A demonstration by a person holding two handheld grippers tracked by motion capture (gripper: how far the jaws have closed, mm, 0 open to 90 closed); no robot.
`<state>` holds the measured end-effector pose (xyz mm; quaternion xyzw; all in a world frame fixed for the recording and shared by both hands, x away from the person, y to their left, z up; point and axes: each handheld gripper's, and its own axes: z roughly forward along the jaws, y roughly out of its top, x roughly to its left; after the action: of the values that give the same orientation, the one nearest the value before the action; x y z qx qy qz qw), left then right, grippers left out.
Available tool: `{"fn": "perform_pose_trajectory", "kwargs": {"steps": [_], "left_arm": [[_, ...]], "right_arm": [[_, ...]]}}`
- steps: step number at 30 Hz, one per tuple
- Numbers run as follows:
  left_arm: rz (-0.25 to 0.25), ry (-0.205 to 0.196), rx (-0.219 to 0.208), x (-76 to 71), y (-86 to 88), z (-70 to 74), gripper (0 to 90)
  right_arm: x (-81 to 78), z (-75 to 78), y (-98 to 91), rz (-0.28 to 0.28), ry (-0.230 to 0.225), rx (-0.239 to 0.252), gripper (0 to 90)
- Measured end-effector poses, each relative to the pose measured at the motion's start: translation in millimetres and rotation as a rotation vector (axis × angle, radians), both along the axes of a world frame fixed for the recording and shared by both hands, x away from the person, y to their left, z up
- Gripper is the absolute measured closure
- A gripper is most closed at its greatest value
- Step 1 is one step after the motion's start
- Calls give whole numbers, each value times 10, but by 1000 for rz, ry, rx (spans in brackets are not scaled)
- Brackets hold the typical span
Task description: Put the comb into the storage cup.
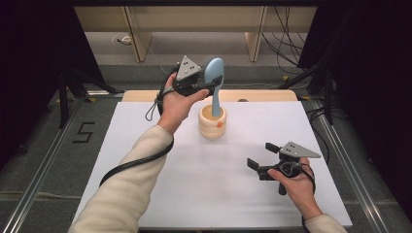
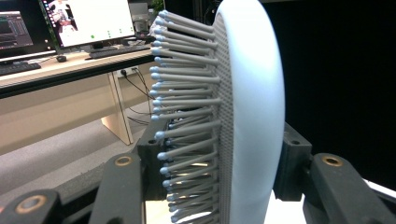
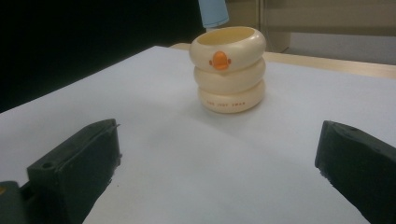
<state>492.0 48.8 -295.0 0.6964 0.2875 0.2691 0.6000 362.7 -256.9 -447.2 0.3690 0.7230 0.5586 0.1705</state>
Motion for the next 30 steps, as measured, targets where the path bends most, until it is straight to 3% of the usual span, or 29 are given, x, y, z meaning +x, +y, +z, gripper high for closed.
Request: {"fn": "perform_pose_trajectory", "kwargs": {"steps": [30], "left_arm": [[16, -9, 24, 123, -27, 24, 492]], "right_arm": [[9, 3, -16, -2, 1, 12, 9]]}}
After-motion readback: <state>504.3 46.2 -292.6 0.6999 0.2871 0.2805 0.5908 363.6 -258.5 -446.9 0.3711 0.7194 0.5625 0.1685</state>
